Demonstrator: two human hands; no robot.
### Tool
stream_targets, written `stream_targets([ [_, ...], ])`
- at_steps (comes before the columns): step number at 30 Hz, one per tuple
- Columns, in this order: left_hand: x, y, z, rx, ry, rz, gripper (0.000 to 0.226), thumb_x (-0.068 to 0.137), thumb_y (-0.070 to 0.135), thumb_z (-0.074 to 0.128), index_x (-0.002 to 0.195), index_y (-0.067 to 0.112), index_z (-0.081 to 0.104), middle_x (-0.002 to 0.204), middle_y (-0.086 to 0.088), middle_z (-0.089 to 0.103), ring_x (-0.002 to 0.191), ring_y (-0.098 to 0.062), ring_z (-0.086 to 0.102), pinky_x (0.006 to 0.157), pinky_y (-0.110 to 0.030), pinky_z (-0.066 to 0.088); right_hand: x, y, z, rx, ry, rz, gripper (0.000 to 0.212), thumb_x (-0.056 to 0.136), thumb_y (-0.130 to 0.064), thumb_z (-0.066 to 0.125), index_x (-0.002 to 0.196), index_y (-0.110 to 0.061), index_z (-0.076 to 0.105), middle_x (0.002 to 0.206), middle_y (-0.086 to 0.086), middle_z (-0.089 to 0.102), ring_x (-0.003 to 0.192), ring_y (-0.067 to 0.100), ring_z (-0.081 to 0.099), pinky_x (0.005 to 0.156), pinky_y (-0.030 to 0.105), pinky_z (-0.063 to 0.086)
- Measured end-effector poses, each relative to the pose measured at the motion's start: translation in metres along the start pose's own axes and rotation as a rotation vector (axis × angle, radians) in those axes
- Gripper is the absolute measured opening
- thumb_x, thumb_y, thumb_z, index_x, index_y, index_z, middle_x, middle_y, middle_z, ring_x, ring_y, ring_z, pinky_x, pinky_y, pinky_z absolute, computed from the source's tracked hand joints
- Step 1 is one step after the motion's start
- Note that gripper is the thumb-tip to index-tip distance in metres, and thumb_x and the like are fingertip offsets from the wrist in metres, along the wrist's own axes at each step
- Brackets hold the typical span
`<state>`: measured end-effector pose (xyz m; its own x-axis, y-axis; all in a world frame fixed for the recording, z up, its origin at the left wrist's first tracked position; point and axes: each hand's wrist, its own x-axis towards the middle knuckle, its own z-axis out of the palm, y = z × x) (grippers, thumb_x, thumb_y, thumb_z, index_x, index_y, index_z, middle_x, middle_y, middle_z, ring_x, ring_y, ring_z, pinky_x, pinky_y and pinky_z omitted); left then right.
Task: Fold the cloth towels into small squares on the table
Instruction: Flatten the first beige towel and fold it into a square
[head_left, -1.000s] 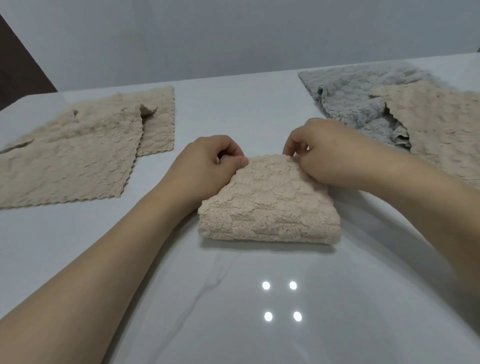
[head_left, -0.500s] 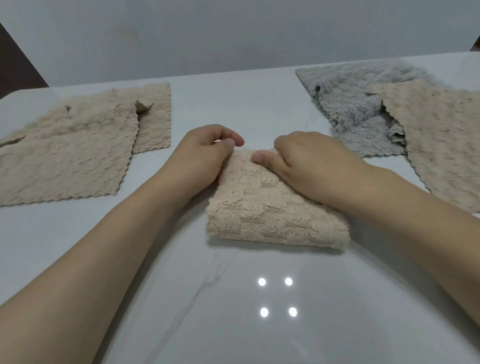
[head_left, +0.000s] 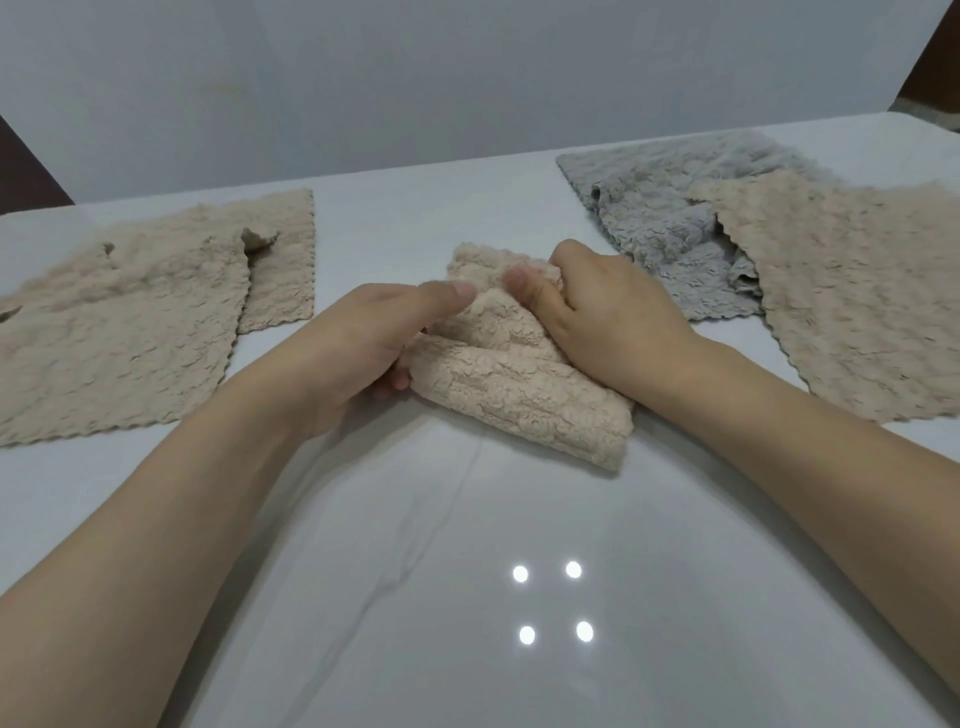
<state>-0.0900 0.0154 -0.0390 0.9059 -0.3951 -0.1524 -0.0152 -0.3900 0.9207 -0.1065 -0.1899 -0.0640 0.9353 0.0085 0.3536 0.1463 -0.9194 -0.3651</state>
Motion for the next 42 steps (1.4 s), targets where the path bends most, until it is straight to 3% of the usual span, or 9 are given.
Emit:
stream_targets([
  [4,0.002,-0.003,0.001,0.036,-0.004,-0.028,0.026,0.089,0.036,0.068,0.071,0.019,0.061,0.051,0.005,0.04,0.042,-0.011,0.03,0.035,-0.019,0.023,0.001,0.003,0.001,0.063,-0.014,0.016,0.047,0.095,-0.061,0.031,0.09,-0.015,0.04,0.071,-0.003,0.045,0.077,0.029,0.052,0.062,0.036,0.031],
  [7,0.003,-0.003,-0.002,0.017,-0.022,-0.033,0.028,0.088,0.04,0.068,0.071,0.019,0.06,0.05,0.003,0.039,0.042,-0.013,0.028,0.037,-0.021,0.02,0.003,0.005,0.001,0.1,-0.01,0.012,0.043,0.098,-0.054,0.033,0.104,-0.013,0.047,0.085,0.003,0.057,0.088,0.03,0.055,0.067,0.036,0.036],
  [9,0.003,-0.003,-0.005,0.001,-0.054,-0.023,0.03,0.079,0.047,0.069,0.072,0.019,0.06,0.055,0.0,0.04,0.045,-0.014,0.029,0.04,-0.024,0.02,0.004,0.006,0.002,0.11,-0.009,0.01,0.042,0.099,-0.051,0.036,0.113,-0.014,0.052,0.099,0.007,0.063,0.096,0.03,0.056,0.072,0.036,0.039],
  [14,0.003,-0.007,-0.002,-0.185,-0.109,0.074,0.029,0.08,0.036,0.077,0.089,0.015,0.058,0.079,-0.012,0.048,0.051,-0.021,0.03,0.035,-0.022,0.021,0.005,0.008,0.0,0.123,-0.01,0.006,0.036,0.101,-0.044,0.037,0.114,-0.013,0.049,0.092,0.003,0.059,0.094,0.028,0.055,0.071,0.035,0.036],
  [20,-0.003,0.0,-0.002,-0.249,-0.18,-0.054,0.024,0.076,0.021,0.072,0.09,0.016,0.054,0.058,0.001,0.057,0.03,-0.008,0.024,0.033,-0.018,0.01,0.007,0.008,-0.007,0.035,-0.147,-0.014,0.021,0.101,-0.032,0.043,0.114,-0.015,0.044,0.102,0.011,0.063,0.09,0.032,0.056,0.077,0.041,0.046],
  [23,-0.004,0.001,-0.004,-0.165,-0.253,-0.093,0.017,0.078,0.019,0.075,0.084,0.012,0.062,0.067,-0.002,0.061,0.03,-0.008,0.025,0.034,-0.021,0.009,0.005,0.005,-0.009,-0.03,-0.167,0.036,0.029,0.101,-0.038,0.035,0.114,-0.015,0.047,0.112,0.012,0.063,0.098,0.032,0.057,0.078,0.04,0.044],
  [29,-0.007,0.007,-0.001,-0.131,-0.261,-0.145,0.018,0.075,0.024,0.072,0.072,0.009,0.064,0.057,0.0,0.059,0.03,-0.008,0.026,0.031,-0.019,0.013,0.003,0.0,-0.011,-0.241,-0.183,0.103,0.056,0.09,-0.071,0.027,0.068,-0.021,0.038,0.102,0.011,0.063,0.094,0.032,0.056,0.069,0.036,0.034],
  [36,-0.005,0.008,-0.001,-0.156,-0.269,-0.216,0.025,0.084,0.038,0.063,0.073,0.016,0.057,0.05,0.0,0.044,0.029,-0.009,0.02,0.041,-0.019,0.007,0.002,0.0,-0.006,-0.134,-0.112,0.104,0.056,0.091,-0.07,0.023,0.077,-0.017,0.035,0.081,0.005,0.048,0.077,0.028,0.046,0.066,0.038,0.035],
  [42,-0.004,0.005,-0.001,-0.274,-0.264,-0.028,0.019,0.085,0.032,0.061,0.074,0.017,0.055,0.059,0.002,0.052,0.039,-0.01,0.029,0.037,-0.018,0.022,0.009,0.008,-0.004,-0.079,-0.024,0.117,0.054,0.097,-0.061,0.019,0.091,-0.012,0.041,0.104,0.02,0.061,0.095,0.037,0.057,0.069,0.038,0.035],
])
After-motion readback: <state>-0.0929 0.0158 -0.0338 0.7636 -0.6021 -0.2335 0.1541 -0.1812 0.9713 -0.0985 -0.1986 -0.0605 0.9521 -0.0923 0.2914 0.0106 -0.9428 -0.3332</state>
